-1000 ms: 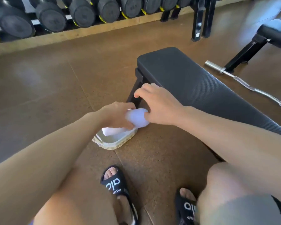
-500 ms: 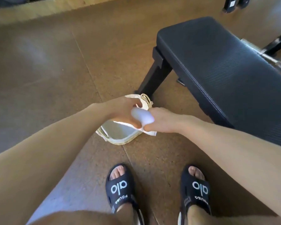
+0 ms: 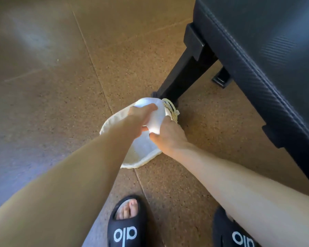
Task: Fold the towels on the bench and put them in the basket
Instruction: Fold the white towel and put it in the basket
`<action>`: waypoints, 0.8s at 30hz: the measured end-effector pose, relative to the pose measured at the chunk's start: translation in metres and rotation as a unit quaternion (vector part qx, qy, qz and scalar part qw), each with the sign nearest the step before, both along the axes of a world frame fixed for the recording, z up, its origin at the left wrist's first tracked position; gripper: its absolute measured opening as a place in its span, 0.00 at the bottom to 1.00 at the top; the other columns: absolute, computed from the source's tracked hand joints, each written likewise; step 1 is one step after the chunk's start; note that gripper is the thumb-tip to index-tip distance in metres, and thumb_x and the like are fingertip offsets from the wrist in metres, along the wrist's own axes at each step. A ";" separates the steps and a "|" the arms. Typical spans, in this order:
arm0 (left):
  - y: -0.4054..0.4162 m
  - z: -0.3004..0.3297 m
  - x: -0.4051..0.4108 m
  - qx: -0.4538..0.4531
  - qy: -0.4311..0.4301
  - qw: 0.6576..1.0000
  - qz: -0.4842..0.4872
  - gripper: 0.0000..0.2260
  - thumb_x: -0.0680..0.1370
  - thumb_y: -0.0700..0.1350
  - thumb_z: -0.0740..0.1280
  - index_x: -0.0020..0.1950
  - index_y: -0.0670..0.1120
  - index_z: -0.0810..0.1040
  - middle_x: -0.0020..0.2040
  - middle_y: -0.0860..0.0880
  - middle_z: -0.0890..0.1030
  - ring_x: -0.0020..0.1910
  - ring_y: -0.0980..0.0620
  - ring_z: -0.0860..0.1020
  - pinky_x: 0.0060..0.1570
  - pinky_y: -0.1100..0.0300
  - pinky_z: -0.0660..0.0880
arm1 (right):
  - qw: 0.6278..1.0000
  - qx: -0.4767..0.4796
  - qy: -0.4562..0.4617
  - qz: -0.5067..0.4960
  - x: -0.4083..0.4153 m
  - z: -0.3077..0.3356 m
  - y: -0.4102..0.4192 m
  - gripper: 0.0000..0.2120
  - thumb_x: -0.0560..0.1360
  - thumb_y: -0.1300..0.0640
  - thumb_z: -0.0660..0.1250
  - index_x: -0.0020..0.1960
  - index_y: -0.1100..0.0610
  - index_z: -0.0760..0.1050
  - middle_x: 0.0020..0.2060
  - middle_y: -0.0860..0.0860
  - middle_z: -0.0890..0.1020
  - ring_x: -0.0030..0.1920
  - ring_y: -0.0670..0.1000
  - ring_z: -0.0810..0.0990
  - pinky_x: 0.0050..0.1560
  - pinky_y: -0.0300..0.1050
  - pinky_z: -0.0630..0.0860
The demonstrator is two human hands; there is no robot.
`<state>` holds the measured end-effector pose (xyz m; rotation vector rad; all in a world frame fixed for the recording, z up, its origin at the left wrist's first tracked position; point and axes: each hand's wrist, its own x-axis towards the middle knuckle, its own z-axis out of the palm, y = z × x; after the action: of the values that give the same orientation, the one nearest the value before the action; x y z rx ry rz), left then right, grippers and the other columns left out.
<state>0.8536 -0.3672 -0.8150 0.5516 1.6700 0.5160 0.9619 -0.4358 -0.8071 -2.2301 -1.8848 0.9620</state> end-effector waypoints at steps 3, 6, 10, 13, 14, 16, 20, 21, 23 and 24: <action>0.007 -0.029 0.005 0.005 -0.005 0.999 0.035 0.24 0.69 0.52 0.76 0.62 0.47 0.76 0.54 0.45 0.82 0.47 0.46 0.83 0.53 0.47 0.82 | 0.997 0.008 -0.066 0.042 0.003 -0.023 0.012 0.37 0.77 0.43 0.67 0.74 0.65 0.58 0.64 0.59 0.77 0.65 0.59 0.75 0.57 0.50 0.73; 0.009 -0.061 0.004 0.017 -0.029 0.997 0.065 0.16 0.74 0.47 0.74 0.59 0.48 0.76 0.56 0.44 0.81 0.55 0.45 0.81 0.50 0.51 0.82 | 0.984 0.043 -0.129 0.111 0.007 -0.040 0.018 0.43 0.77 0.41 0.66 0.78 0.64 0.49 0.59 0.58 0.81 0.63 0.59 0.76 0.59 0.49 0.70; 0.005 -0.090 0.000 0.003 -0.037 0.997 0.062 0.17 0.75 0.48 0.74 0.60 0.43 0.77 0.55 0.43 0.82 0.52 0.45 0.82 0.45 0.53 0.83 | 0.953 0.076 -0.209 0.203 0.006 -0.056 0.018 0.39 0.79 0.37 0.60 0.76 0.62 0.51 0.52 0.55 0.84 0.65 0.55 0.73 0.66 0.50 0.62; 0.003 -0.101 -0.001 -0.003 -0.088 0.994 0.065 0.28 0.67 0.52 0.77 0.64 0.43 0.77 0.57 0.42 0.84 0.53 0.45 0.84 0.51 0.48 0.83 | 0.925 0.067 -0.283 0.246 0.001 -0.065 0.022 0.35 0.81 0.37 0.54 0.75 0.63 0.53 0.53 0.53 0.83 0.66 0.56 0.70 0.67 0.52 0.61; 0.004 -0.105 -0.001 -0.001 -0.103 0.993 0.064 0.30 0.65 0.53 0.77 0.65 0.44 0.77 0.57 0.43 0.84 0.53 0.46 0.84 0.51 0.48 0.83 | 0.919 0.057 -0.299 0.250 -0.001 -0.068 0.024 0.35 0.82 0.38 0.53 0.75 0.64 0.53 0.54 0.53 0.82 0.66 0.56 0.69 0.67 0.52 0.61; 0.005 -0.111 -0.001 0.004 -0.097 0.993 0.060 0.28 0.67 0.52 0.77 0.64 0.44 0.78 0.56 0.43 0.84 0.51 0.48 0.84 0.45 0.54 0.83 | 0.911 0.037 -0.323 0.255 -0.004 -0.074 0.027 0.34 0.82 0.42 0.56 0.76 0.64 0.52 0.56 0.54 0.81 0.65 0.57 0.69 0.65 0.51 0.61; 0.009 -0.122 0.004 -0.019 -0.052 0.996 0.063 0.35 0.55 0.56 0.80 0.59 0.44 0.79 0.50 0.43 0.86 0.49 0.46 0.85 0.53 0.49 0.82 | 0.901 -0.003 -0.348 0.261 -0.010 -0.080 0.034 0.34 0.79 0.50 0.60 0.77 0.66 0.50 0.57 0.55 0.78 0.62 0.56 0.71 0.61 0.48 0.64; 0.010 -0.123 0.006 -0.020 -0.037 0.998 0.052 0.36 0.53 0.57 0.79 0.59 0.45 0.79 0.48 0.44 0.86 0.49 0.46 0.85 0.54 0.48 0.81 | 0.900 -0.013 -0.352 0.255 -0.012 -0.082 0.036 0.34 0.79 0.50 0.60 0.76 0.66 0.51 0.60 0.57 0.77 0.62 0.57 0.71 0.62 0.48 0.65; 0.014 -0.124 0.009 -0.021 -0.003 1.000 0.016 0.34 0.57 0.57 0.77 0.60 0.46 0.79 0.48 0.45 0.86 0.49 0.46 0.85 0.54 0.48 0.81 | 0.900 -0.020 -0.363 0.241 -0.016 -0.085 0.038 0.32 0.80 0.51 0.60 0.75 0.66 0.52 0.64 0.60 0.71 0.64 0.58 0.70 0.64 0.49 0.66; 0.016 -0.123 0.010 -0.018 0.017 1.000 0.012 0.34 0.59 0.58 0.77 0.61 0.45 0.78 0.49 0.45 0.85 0.49 0.45 0.85 0.53 0.48 0.82 | 0.901 -0.016 -0.363 0.235 -0.017 -0.087 0.038 0.31 0.80 0.51 0.59 0.75 0.66 0.53 0.65 0.60 0.69 0.65 0.58 0.69 0.65 0.49 0.66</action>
<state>0.8635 -0.3516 -0.9381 0.5164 1.7163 0.4955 0.9449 -0.3982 -0.8941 -2.4029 -2.8147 0.1415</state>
